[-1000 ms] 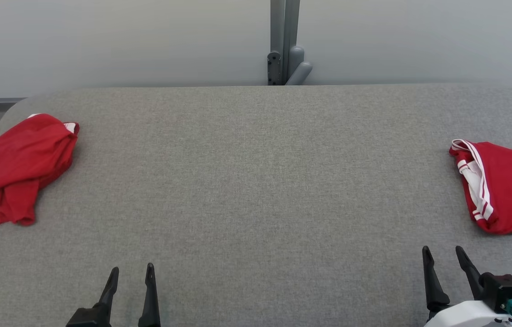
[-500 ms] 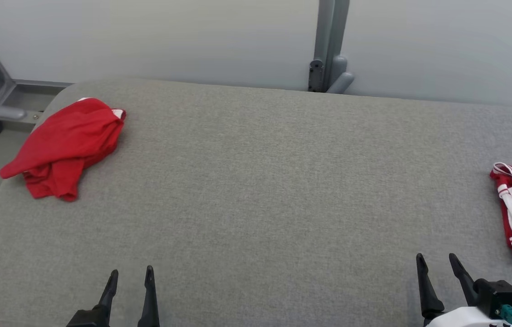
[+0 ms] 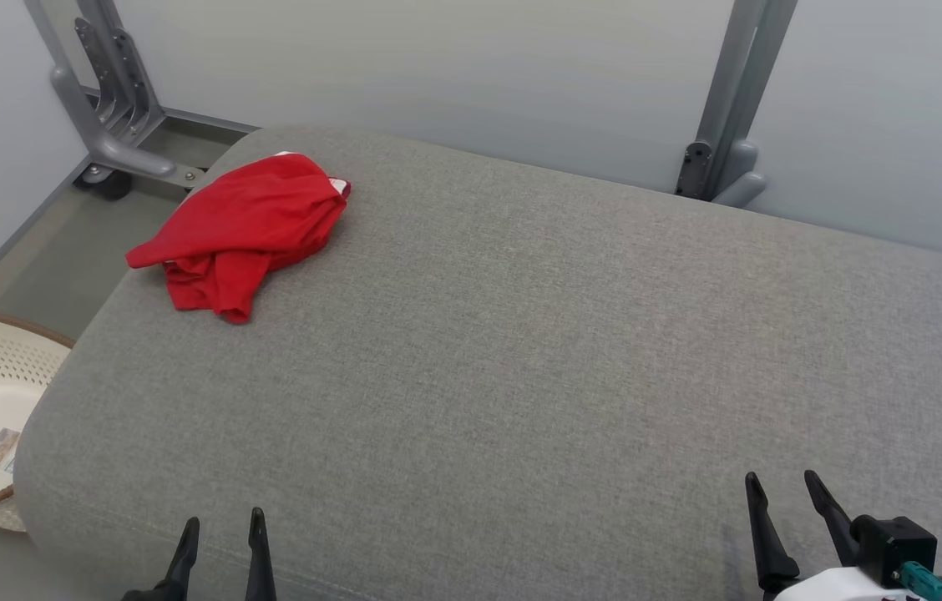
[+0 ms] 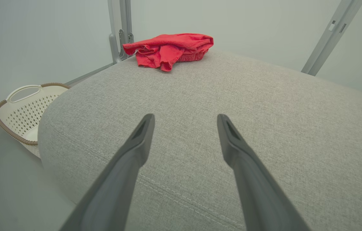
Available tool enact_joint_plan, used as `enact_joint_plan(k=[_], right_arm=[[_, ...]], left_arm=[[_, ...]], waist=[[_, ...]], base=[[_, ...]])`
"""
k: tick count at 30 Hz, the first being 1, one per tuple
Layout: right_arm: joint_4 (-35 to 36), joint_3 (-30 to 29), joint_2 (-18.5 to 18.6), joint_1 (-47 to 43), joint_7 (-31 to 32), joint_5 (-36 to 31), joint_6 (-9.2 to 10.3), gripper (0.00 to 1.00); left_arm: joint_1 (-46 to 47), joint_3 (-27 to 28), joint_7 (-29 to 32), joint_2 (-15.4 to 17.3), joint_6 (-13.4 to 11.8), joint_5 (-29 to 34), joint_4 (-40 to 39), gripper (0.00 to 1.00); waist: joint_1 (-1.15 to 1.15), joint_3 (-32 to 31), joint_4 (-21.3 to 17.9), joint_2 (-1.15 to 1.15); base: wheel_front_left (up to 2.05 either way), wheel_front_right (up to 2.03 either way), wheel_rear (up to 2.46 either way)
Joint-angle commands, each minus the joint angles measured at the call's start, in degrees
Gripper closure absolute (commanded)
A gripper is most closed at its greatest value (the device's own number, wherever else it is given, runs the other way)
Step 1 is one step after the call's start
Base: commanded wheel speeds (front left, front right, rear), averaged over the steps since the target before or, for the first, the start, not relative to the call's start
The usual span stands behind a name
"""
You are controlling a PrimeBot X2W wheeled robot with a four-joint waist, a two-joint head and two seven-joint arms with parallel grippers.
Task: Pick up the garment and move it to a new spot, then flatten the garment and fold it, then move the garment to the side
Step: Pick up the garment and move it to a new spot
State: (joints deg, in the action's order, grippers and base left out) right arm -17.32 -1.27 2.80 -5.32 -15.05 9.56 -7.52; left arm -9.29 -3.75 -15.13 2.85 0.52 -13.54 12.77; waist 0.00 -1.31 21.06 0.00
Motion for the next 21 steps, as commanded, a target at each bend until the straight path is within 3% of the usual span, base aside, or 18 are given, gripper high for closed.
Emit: enact_joint_plan(k=[1,14,21], right_arm=[[-0.1,0.0,0.2,0.3,-0.2,0.2,0.06,0.0],[0.7,-0.6,0.2,2.1,-0.2,-0.9,0.06,0.0],[2.4,-1.5,0.5,5.7,-0.2,-3.5,0.06,0.0]], left_arm=[[-0.7,0.1,0.0,0.1,-0.1,0.0,-0.4,0.0],[3.4,1.7,0.0,0.1,0.2,-1.8,-1.1,0.0],[11.4,5.6,0.0,0.1,2.0,-5.2,0.0,0.0]], waist=[[0.0,0.0,0.8,0.0],[0.0,4.7,-0.8,0.0],[0.0,12.9,-1.6,0.0]], base=[[0.0,0.0,0.0],[0.0,0.0,0.0],[0.0,0.0,0.0]])
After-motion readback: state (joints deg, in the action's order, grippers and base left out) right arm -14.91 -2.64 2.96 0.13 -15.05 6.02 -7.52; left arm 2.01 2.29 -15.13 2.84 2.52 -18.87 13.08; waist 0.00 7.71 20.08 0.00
